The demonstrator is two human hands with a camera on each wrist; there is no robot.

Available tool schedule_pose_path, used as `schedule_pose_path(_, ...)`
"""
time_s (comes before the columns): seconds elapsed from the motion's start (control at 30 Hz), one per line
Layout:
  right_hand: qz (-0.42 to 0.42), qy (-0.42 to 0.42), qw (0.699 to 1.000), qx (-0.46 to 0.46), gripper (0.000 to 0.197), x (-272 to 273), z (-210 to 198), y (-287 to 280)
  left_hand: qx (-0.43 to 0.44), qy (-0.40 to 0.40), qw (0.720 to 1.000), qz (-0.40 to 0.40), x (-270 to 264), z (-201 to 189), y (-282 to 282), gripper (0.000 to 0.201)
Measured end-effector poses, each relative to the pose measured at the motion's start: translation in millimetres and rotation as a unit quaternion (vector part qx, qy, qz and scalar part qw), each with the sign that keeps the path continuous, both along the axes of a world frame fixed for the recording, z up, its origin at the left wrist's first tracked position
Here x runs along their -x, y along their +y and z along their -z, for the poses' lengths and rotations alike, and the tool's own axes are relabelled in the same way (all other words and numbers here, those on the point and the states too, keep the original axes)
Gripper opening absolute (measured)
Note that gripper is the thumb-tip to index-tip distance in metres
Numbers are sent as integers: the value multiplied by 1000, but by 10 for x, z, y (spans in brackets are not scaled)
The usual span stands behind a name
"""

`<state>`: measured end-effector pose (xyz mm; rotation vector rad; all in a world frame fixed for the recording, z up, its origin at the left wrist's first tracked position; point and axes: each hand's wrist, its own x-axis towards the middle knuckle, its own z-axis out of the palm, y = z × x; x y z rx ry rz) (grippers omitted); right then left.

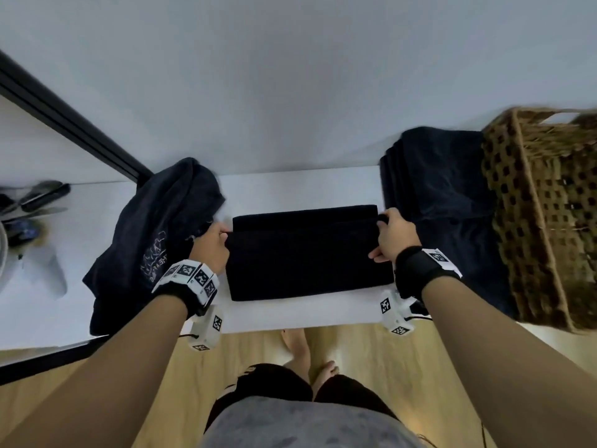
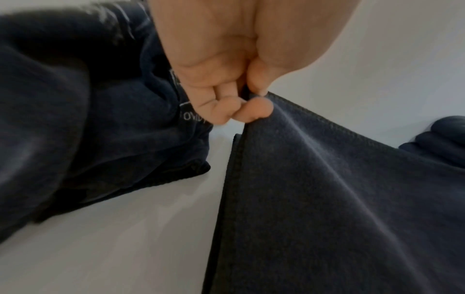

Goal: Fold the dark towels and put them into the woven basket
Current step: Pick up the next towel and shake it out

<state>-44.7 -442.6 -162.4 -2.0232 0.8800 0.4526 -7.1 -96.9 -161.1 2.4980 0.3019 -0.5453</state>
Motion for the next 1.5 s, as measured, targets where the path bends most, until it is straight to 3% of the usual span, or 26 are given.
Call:
schedule_pose_path(0.23, 15, 20, 999, 32, 14, -382, 296, 17, 23, -4, 1000, -5, -369, 178, -39, 23)
schedule_pose_path(0.43, -24, 54, 987, 147, 34, -438, 370, 70, 105, -12, 993, -58, -443, 234, -82, 26)
schedule_pose_path(0.5, -52, 32, 979, 196, 35, -358, 354, 141, 81, -20, 996, -38, -382, 248, -69, 30)
schedule_pose_path(0.63, -94, 34, 968, 228, 44, -151, 314, 295, -47, -11, 999, -15, -179, 293, -78, 34)
schedule_pose_path(0.8, -72, 87, 973, 200, 58, 67, 353, 283, -85, 130, 987, -40, -20, 421, -149, 51)
schedule_pose_path(0.93, -89, 81, 976, 183, 45, 246, 423, 359, -28, 151, 984, -85, 30, 499, -173, 32)
schedule_pose_path(1.07, -99, 72, 984, 126, 37, 416, 460, 455, 17, 207, 970, -129, 108, 392, -93, 28)
schedule_pose_path(1.2, -150, 40, 986, 65, 30, 554, 462, 653, 2, 183, 979, -87, 225, 124, -99, 18)
schedule_pose_path(1.37, -230, 13, 973, -21, 30, 625, 475, 967, -41, 120, 992, -4, 440, -273, -380, 38)
schedule_pose_path(1.5, -245, 12, 969, -30, 32, 656, 458, 975, 1, 77, 996, 34, 665, -333, -846, 32)
